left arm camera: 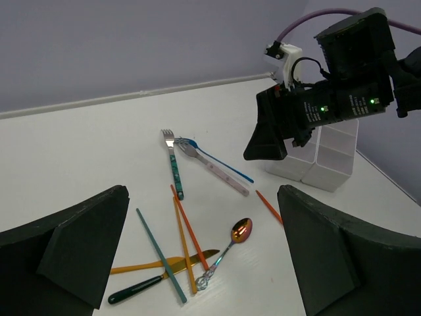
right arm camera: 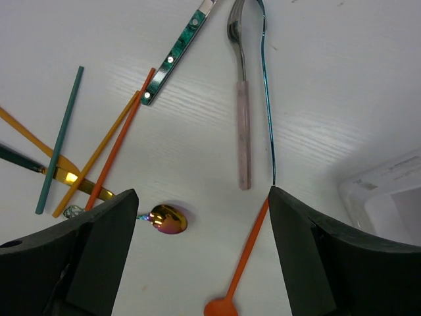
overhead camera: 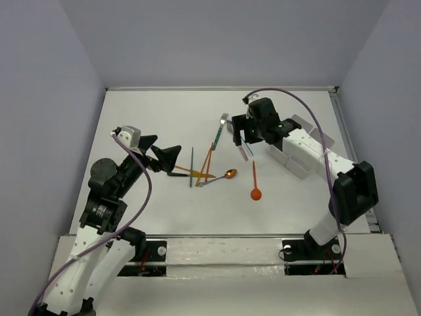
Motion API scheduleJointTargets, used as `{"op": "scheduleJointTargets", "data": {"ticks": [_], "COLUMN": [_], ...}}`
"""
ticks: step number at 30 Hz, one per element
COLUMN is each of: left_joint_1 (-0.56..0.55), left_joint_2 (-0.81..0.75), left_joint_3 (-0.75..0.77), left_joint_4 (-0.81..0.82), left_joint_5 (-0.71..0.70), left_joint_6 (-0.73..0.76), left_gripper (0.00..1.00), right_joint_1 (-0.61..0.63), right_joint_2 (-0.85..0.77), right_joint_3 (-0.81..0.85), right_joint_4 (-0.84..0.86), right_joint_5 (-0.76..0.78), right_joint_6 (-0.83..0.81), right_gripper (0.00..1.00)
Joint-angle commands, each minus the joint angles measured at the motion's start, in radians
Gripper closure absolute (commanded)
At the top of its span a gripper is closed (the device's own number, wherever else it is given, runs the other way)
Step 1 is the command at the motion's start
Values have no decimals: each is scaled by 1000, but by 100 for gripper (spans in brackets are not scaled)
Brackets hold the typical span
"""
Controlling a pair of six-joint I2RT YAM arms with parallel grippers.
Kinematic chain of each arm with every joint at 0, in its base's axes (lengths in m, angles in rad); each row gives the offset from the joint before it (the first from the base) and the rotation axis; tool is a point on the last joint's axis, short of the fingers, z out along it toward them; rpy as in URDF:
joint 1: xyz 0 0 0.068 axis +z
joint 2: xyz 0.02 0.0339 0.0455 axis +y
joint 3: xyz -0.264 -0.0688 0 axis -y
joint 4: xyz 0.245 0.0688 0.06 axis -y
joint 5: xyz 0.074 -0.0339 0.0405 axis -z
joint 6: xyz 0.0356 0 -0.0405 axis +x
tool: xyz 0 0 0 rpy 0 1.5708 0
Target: Sort the eating utensils into containers
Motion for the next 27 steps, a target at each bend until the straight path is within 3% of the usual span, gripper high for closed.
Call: {"op": "scheduleJointTargets", "data": {"ticks": [1, 5, 27], "left_joint_1": [-5, -5, -5], "left_joint_2": [4, 10, 21], "left_joint_3": [8, 10, 8], "left_joint_4": [28, 22, 24], "left_joint_5": [-14, -31, -41], "left_joint_6": [11, 15, 16], "left_gripper": [1, 1, 1], "right_joint_1": [6, 6, -23], "right_joint_2": [90, 183, 503], "right_joint_3": [106, 183, 416], "right_joint_4": [-16, -31, -109], "right_joint_5": [8, 1, 20], "right_joint_6": [-37, -55, -89], "right_gripper": [16, 24, 35]}}
